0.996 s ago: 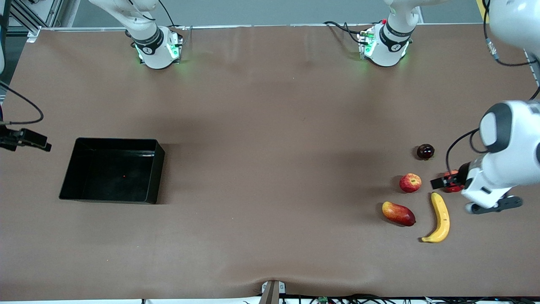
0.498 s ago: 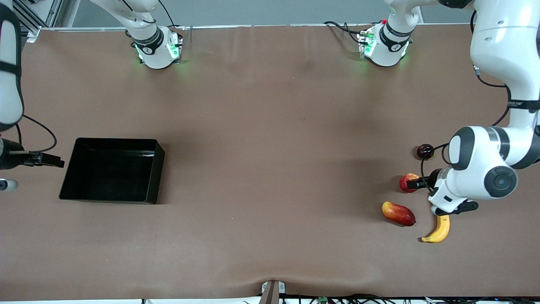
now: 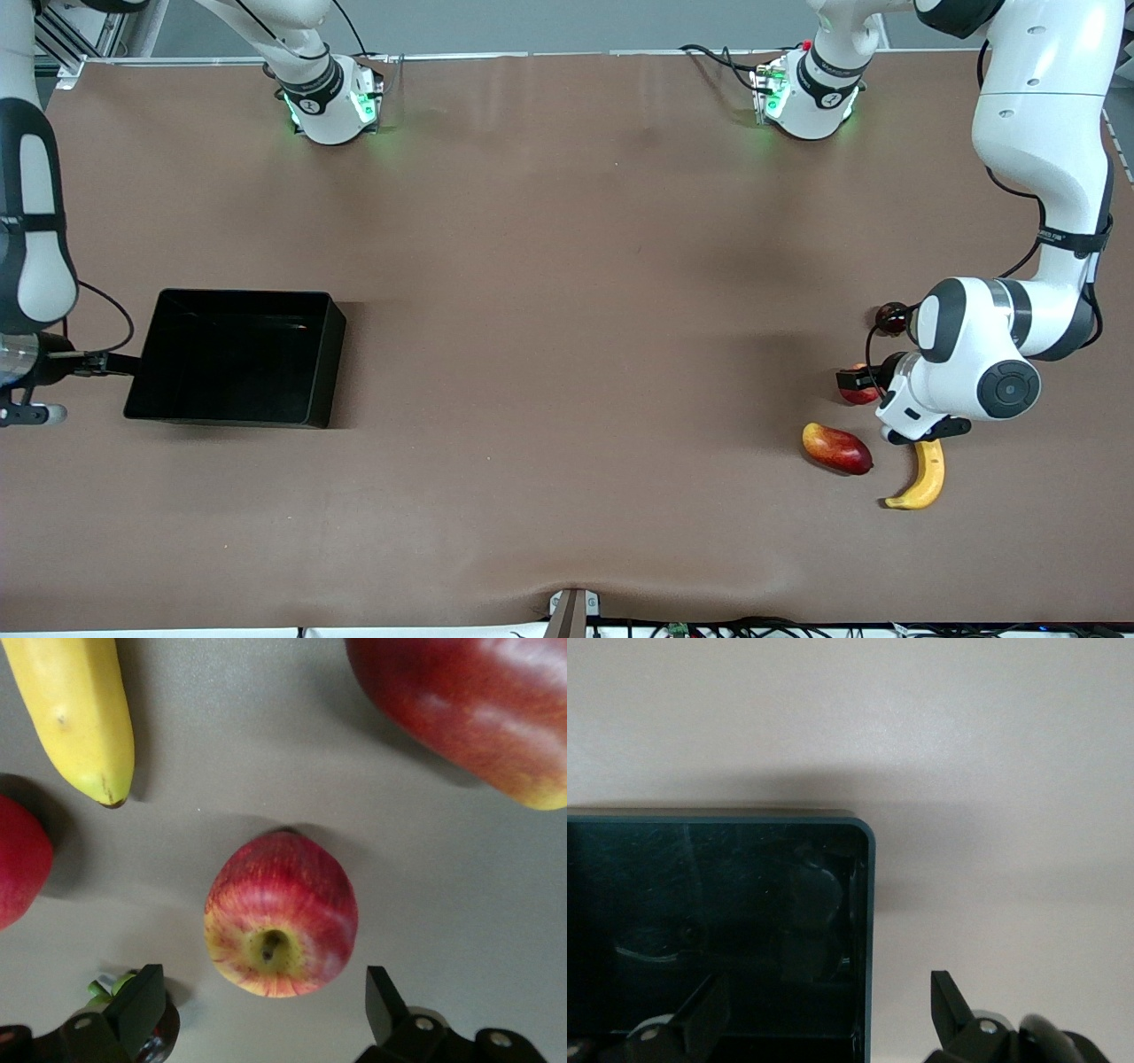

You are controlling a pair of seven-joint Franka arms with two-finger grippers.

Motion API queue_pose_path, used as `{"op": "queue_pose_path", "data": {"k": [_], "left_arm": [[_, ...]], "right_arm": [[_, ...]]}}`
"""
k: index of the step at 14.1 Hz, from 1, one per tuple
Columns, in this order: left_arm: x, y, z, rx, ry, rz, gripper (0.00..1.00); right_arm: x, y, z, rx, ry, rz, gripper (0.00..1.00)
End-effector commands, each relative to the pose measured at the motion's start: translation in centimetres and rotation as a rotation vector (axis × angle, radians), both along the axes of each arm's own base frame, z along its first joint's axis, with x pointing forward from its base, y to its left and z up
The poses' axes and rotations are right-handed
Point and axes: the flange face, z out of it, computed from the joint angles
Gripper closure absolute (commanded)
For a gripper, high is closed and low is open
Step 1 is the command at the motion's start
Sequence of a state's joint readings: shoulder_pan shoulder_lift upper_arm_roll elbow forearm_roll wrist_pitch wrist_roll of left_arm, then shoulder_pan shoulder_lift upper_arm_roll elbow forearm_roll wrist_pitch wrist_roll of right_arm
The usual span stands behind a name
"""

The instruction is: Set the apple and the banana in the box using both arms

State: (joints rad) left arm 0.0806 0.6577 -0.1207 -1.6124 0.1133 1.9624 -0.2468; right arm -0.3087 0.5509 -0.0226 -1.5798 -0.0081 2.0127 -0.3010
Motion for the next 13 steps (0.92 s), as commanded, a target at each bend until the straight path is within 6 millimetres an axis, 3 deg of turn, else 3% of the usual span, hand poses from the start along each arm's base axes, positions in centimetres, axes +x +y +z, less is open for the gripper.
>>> {"op": "queue_pose_path", "data": {"k": [1,3,5,7,9,13], "left_arm": [[-0.5,0.5,0.0,0.011,-0.008,-0.022,0.00],[-0.4,0.6,0.1,0.008,-0.009,-0.029,0.00],[-0.3,0.9,0.2,0.008,-0.011,-0.032,0.00],[-0.4,1.0,0.1,0.021,-0.010,-0.044,0.00],[-0.3,1.1,-0.4,0.038,-0.007,-0.059,0.00],[-0.1,1.1,-0.9,0.027,-0.014,-0.039,0.00]], "right_arm": [[-0.8,-0.9,-1.4,-0.005,-0.012,0.001,0.08],[-1.4,-1.3,-3.1,0.005,0.013,-0.009,0.35],[-1.8,-1.9,-3.9,0.010,0.025,-0.014,0.57],[-2.0,-2.5,-4.7,0.024,0.029,0.018,0.73],[-2.1,-2.6,-4.8,0.029,0.029,0.031,0.99],[-1.9,-2.3,-4.3,0.031,0.031,0.035,1.00]]}}
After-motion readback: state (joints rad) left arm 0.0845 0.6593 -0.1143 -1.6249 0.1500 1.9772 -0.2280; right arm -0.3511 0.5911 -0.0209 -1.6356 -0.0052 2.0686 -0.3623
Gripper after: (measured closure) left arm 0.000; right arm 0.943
